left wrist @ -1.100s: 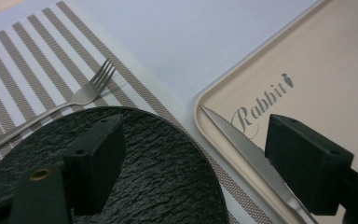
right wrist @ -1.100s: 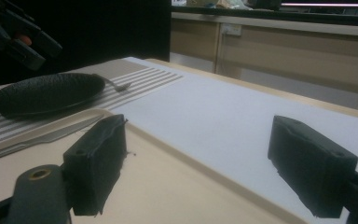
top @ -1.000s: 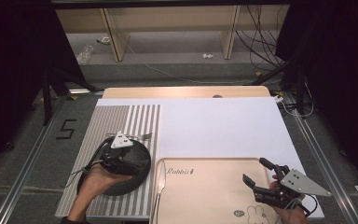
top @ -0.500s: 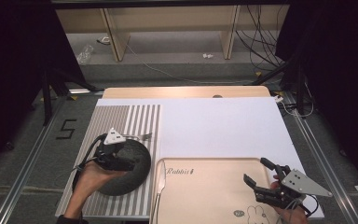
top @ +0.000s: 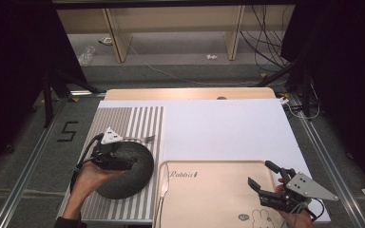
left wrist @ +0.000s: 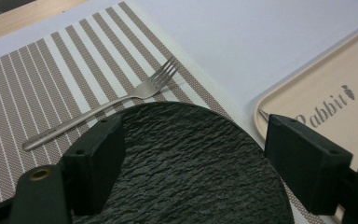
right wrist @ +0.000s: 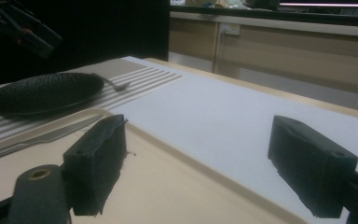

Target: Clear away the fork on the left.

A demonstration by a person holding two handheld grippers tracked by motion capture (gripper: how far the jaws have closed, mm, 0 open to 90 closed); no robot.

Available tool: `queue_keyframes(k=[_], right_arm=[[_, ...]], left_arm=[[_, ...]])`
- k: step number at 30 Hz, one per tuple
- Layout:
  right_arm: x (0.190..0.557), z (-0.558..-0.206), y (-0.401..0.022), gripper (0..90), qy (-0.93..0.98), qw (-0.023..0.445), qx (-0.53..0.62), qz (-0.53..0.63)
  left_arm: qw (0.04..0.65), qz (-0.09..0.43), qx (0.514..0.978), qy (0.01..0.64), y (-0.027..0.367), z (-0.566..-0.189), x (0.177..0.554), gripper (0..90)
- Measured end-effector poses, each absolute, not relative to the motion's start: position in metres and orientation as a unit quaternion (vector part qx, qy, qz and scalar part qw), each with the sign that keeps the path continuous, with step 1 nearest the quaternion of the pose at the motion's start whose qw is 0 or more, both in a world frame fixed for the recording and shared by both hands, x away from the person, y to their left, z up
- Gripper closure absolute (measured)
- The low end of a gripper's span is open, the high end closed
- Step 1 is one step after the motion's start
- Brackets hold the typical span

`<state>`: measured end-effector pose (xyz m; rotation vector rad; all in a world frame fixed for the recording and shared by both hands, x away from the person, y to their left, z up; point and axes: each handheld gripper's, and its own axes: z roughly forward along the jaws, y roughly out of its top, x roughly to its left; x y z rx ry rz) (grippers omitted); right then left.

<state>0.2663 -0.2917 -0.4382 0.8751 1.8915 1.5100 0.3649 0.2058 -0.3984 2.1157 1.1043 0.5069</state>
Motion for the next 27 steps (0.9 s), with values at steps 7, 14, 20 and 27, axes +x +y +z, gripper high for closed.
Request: queue_keyframes(k=[7, 14, 20, 27], right_arm=[[0.266, -0.438, -0.292, 20.0, 0.705, 0.281, 0.328, 0.562], [0.266, -0.438, -0.292, 20.0, 0.705, 0.282, 0.329, 0.561], [0.266, -0.438, -0.292, 20.1, 0.704, 0.282, 0.330, 0.562], [0.266, -0.438, -0.292, 20.2, 0.705, 0.283, 0.330, 0.560]], left_arm=[[0.339, 0.199, 0.816, 0.423, 0.209, -0.396, 0.373, 20.5], [0.325, 0.207, 0.822, 0.420, 0.210, -0.390, 0.388, 21.4], [0.307, 0.220, 0.822, 0.426, 0.212, -0.385, 0.410, 22.8], [0.274, 0.222, 0.831, 0.430, 0.217, -0.386, 0.431, 23.4]])
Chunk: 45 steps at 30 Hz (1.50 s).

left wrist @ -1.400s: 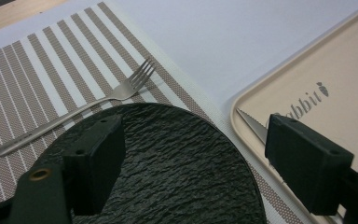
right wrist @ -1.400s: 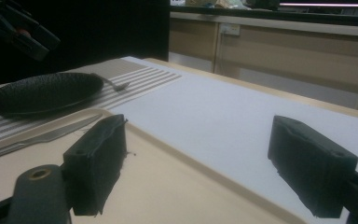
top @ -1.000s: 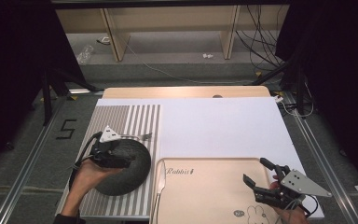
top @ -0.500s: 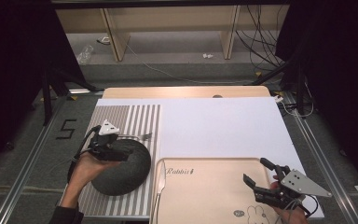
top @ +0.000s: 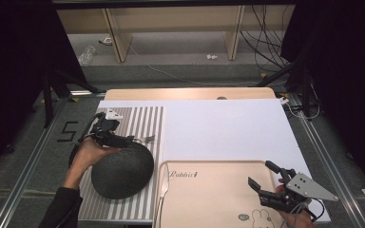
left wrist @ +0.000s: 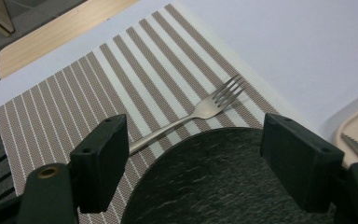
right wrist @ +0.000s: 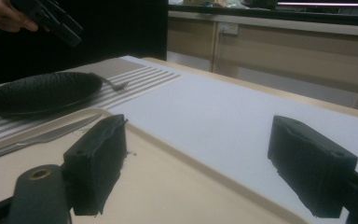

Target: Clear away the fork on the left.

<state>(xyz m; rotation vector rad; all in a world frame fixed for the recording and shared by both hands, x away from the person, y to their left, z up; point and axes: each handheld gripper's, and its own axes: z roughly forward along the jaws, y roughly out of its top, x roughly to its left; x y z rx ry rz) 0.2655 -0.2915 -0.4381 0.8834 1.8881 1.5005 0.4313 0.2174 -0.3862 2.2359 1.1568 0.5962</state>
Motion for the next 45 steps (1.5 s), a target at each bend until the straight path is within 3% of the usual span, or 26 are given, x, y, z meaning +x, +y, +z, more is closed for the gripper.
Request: queue_keyframes(k=[13, 21, 45], right_arm=[[0.266, -0.438, -0.291, 20.3, 0.706, 0.282, 0.328, 0.561], [0.265, -0.438, -0.291, 20.4, 0.706, 0.283, 0.328, 0.559], [0.266, -0.439, -0.290, 20.5, 0.710, 0.279, 0.325, 0.559]], left_arm=[[0.211, 0.207, 0.859, 0.418, 0.215, -0.400, 0.472, 23.9], [0.187, 0.162, 0.867, 0.433, 0.218, -0.409, 0.498, 25.0], [0.127, 0.142, 0.899, 0.394, 0.225, -0.432, 0.528, 26.3]])
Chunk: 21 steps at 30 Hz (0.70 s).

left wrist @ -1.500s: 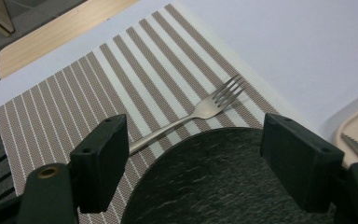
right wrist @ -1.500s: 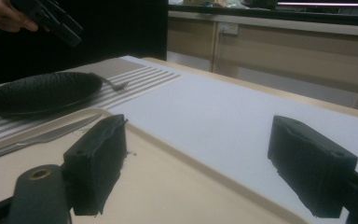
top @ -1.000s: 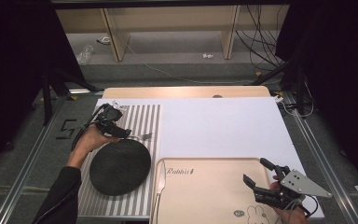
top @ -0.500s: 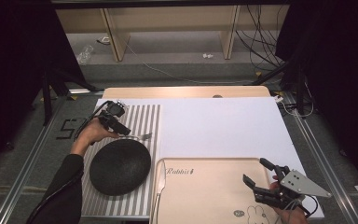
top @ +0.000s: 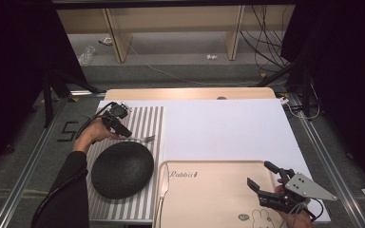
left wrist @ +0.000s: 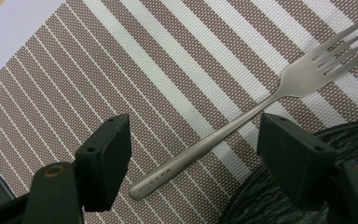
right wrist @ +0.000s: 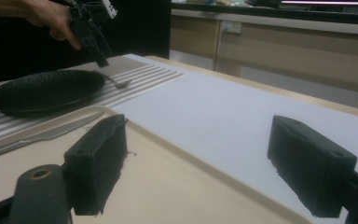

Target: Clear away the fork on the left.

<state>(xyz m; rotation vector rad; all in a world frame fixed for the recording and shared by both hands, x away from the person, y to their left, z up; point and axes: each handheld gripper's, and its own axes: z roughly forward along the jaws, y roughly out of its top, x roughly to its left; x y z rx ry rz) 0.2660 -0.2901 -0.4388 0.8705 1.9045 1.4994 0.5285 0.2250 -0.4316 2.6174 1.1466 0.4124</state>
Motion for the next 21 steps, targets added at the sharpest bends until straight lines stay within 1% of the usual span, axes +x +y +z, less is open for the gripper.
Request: queue_keyframes(k=[9, 15, 21], right_arm=[[0.266, -0.439, -0.289, 20.5, 0.710, 0.277, 0.324, 0.561], [0.266, -0.439, -0.289, 20.4, 0.711, 0.275, 0.323, 0.561], [0.266, -0.439, -0.289, 20.4, 0.710, 0.274, 0.323, 0.562]], left_arm=[[0.117, 0.131, 0.905, 0.386, 0.224, -0.438, 0.534, 27.3], [0.119, 0.123, 0.912, 0.373, 0.221, -0.442, 0.536, 29.2], [0.109, 0.115, 0.919, 0.362, 0.218, -0.445, 0.539, 30.4]])
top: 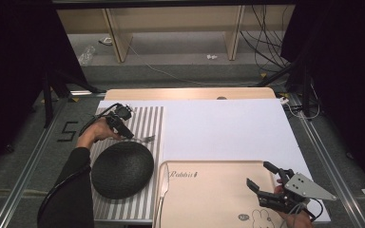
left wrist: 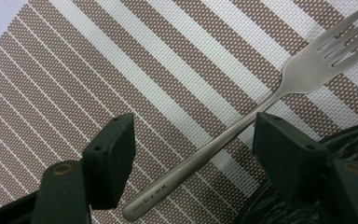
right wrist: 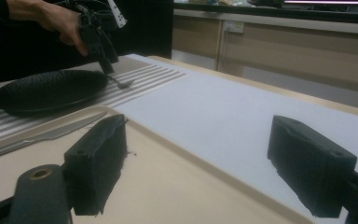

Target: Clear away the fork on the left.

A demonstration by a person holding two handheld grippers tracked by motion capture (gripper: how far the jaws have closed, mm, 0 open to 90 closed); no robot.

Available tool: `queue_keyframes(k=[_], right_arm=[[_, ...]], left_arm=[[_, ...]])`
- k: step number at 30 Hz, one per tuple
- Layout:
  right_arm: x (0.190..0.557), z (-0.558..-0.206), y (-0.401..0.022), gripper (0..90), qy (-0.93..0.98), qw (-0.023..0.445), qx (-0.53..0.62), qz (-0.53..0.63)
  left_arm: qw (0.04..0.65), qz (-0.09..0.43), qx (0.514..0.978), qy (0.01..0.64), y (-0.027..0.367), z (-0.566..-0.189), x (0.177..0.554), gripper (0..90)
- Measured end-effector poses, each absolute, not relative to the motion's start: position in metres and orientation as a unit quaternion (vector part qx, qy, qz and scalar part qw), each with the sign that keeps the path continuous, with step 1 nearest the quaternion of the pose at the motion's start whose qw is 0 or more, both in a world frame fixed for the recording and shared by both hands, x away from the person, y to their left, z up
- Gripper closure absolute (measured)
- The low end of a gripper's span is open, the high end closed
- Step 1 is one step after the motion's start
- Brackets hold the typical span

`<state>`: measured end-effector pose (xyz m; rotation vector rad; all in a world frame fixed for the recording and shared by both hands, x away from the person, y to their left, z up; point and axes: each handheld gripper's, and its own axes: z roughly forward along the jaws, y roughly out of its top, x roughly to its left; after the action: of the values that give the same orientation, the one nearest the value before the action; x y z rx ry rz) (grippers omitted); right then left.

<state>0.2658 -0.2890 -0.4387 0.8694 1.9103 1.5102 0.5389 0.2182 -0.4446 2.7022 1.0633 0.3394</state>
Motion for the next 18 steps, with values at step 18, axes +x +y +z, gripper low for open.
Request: queue_keyframes(k=[18], right_arm=[[0.2665, -0.4393, -0.2897, 20.5, 0.712, 0.275, 0.323, 0.560]], left_arm=[[0.098, 0.091, 0.925, 0.354, 0.2168, -0.4517, 0.5456, 37.1]])
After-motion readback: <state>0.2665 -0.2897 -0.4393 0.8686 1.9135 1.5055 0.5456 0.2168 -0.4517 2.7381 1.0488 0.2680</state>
